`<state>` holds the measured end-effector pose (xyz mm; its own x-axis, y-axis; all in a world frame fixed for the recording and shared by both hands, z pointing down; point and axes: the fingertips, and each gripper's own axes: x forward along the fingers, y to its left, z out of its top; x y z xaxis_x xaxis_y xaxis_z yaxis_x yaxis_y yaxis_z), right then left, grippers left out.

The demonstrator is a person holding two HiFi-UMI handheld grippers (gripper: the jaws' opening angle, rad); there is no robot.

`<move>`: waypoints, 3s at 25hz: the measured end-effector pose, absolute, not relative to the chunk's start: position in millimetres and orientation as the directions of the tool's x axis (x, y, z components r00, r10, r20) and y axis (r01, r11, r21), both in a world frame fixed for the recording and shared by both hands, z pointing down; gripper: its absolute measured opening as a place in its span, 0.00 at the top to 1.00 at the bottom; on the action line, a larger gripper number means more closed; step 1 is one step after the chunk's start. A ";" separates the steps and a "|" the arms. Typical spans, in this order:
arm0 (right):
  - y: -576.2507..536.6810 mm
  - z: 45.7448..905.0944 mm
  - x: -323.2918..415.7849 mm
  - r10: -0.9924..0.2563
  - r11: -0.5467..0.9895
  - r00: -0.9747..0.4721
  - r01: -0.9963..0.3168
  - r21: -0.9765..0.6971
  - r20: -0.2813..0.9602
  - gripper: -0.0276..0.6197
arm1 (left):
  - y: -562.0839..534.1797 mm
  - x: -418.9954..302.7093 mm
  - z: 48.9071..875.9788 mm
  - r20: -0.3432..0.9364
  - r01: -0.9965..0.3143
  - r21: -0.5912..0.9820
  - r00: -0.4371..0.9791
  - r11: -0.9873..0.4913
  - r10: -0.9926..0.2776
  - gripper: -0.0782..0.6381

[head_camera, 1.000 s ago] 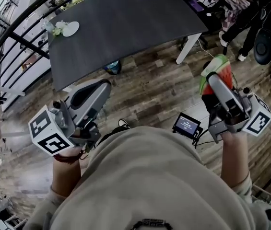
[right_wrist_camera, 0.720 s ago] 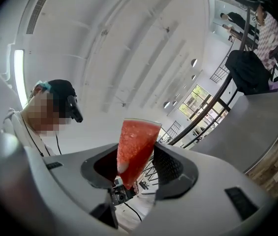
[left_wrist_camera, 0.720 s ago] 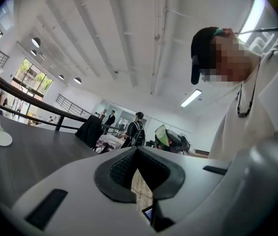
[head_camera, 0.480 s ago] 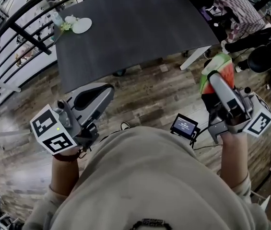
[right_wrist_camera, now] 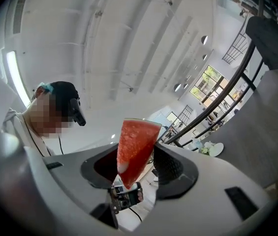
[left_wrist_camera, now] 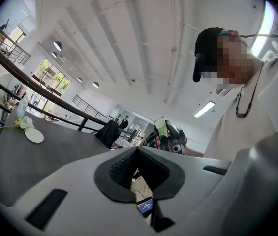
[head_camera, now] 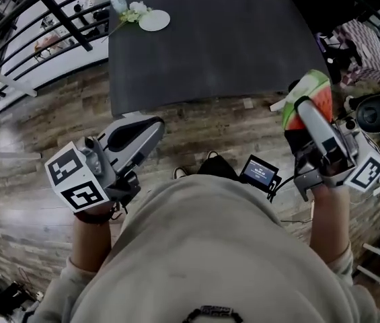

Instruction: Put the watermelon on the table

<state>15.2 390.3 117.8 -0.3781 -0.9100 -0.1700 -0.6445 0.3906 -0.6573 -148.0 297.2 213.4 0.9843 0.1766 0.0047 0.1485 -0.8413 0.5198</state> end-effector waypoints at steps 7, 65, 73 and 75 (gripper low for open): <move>340.7 122.1 24.4 -0.855 0.480 -0.478 -0.578 -0.660 -0.203 0.65 | 269.9 -151.4 213.0 0.016 0.042 0.506 0.998 -0.861 0.058 0.89; 190.0 95.1 228.7 -0.911 0.409 -0.334 -0.647 -0.643 -0.243 0.65 | 83.2 75.5 176.0 0.009 0.194 0.444 0.975 -0.875 0.221 0.89; 98.0 102.4 189.8 -0.901 0.406 -0.396 -0.628 -0.664 -0.177 0.65 | 27.0 30.8 197.8 0.008 0.175 0.525 0.978 -0.833 0.210 0.89; 77.2 105.1 177.5 -0.899 0.399 -0.413 -0.632 -0.664 -0.147 0.65 | 18.3 19.8 201.6 0.003 0.180 0.538 0.977 -0.824 0.215 0.89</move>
